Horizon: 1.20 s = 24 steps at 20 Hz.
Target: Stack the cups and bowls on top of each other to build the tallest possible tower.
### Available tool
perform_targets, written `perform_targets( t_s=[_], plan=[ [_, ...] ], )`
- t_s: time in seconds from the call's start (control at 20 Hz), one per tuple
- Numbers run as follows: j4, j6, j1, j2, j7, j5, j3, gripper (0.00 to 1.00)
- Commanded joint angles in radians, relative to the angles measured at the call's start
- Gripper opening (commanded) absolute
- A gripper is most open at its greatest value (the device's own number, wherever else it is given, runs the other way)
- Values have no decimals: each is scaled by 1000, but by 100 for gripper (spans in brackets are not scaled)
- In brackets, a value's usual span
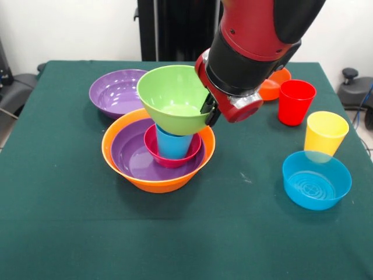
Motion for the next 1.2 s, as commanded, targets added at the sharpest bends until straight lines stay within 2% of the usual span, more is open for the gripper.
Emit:
perform_targets(
  t_s=[0.05, 1.2],
  plan=[
    [48, -28, -18, 24, 0, -46, 106, 0],
    [68, -59, -21, 29, -5, -56, 105, 0]
  ],
)
